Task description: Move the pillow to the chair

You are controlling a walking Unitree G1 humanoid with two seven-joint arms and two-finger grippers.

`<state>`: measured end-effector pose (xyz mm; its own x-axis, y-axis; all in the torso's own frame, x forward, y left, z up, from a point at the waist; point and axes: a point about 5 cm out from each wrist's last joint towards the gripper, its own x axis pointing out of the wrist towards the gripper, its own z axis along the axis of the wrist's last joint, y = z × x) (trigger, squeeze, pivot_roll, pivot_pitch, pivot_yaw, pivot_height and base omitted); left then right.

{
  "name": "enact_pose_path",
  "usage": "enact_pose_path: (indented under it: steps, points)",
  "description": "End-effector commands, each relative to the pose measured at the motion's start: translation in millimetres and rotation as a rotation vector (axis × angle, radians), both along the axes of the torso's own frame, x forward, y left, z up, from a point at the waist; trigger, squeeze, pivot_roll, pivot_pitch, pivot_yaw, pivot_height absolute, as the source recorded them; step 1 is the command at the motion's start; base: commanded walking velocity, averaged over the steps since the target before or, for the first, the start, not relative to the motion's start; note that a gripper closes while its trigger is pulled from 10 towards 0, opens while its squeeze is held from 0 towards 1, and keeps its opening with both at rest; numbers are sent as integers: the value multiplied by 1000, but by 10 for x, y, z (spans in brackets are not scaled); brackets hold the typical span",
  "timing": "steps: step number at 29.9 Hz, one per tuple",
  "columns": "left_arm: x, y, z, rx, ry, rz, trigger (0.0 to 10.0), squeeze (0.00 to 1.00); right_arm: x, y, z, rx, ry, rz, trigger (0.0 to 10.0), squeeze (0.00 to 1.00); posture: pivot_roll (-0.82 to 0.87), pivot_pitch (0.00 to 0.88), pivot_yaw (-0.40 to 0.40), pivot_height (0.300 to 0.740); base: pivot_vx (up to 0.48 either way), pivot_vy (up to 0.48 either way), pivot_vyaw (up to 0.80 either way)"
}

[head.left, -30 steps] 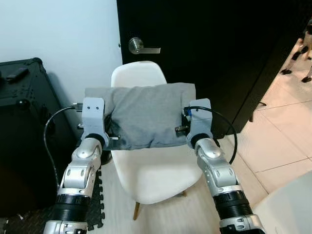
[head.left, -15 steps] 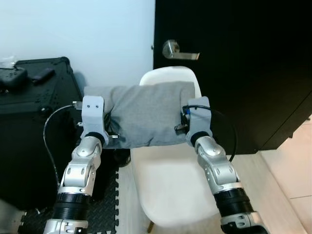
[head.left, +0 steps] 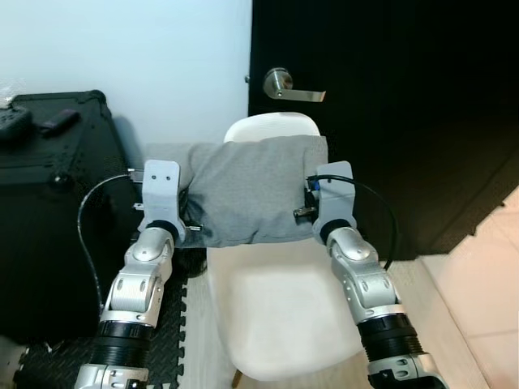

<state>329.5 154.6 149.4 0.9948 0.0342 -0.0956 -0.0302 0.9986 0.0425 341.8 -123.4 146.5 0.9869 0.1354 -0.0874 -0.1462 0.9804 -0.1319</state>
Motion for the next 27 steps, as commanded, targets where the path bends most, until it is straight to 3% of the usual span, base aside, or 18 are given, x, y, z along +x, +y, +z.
enact_pose_path:
  steps: [1, 6, 19, 27]
  points:
    - [16, -75, 71, 12, -38, -21, 10000, 0, -5, -28, -5, -5, -8, 1, 10000, 0, 28, 57, 2, 740, 0, -480, 0]
    - [17, -63, 73, 12, -40, -14, 10000, 0, -6, -28, -4, -5, -7, 2, 10000, 0, 27, 58, 0, 740, 0, -480, 0]
    - [13, -19, 66, -48, -39, 20, 10000, 0, -1, -21, 5, -6, -10, 6, 10000, 0, 26, 55, -1, 740, 0, 0, 0]
    - [12, -26, 68, -45, -41, 14, 10000, 0, -1, -16, 4, -5, -11, 10, 10000, 0, 27, 50, -2, 740, 0, 360, 0]
